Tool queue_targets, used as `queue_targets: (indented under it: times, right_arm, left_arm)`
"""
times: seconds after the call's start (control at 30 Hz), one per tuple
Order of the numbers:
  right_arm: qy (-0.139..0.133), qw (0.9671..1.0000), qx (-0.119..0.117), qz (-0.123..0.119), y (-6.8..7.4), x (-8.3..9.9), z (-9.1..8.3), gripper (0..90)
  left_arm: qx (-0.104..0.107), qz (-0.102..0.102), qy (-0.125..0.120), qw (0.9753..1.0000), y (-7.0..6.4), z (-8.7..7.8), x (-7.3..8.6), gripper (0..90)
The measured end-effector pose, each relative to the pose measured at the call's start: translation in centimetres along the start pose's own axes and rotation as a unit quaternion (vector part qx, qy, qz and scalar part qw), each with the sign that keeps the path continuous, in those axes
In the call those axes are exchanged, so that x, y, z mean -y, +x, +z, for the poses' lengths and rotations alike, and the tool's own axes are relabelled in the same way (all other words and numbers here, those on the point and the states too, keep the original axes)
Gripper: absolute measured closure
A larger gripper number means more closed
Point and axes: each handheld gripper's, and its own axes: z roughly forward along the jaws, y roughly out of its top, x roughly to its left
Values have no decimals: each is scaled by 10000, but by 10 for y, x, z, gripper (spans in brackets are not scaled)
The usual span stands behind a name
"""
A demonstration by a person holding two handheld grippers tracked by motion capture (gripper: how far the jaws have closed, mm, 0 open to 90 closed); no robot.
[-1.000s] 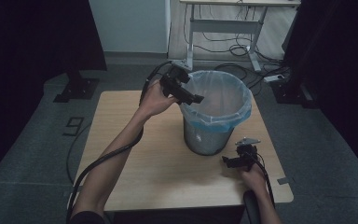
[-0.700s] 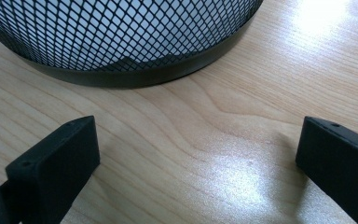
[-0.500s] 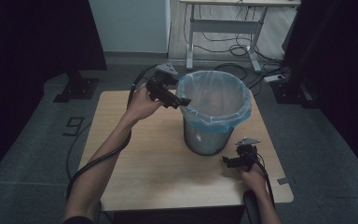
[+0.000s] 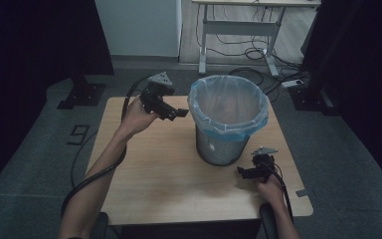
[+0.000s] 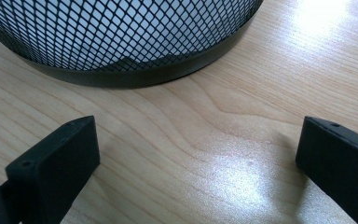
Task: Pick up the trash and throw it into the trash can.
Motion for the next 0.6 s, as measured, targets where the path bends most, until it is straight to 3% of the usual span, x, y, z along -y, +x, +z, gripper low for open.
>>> queue_targets:
  times: [0.6]
  right_arm:
    - [0,10000,9,2,0,0,0,0]
  left_arm:
    - [-344,-146,-7,9993,7,-33,49,0]
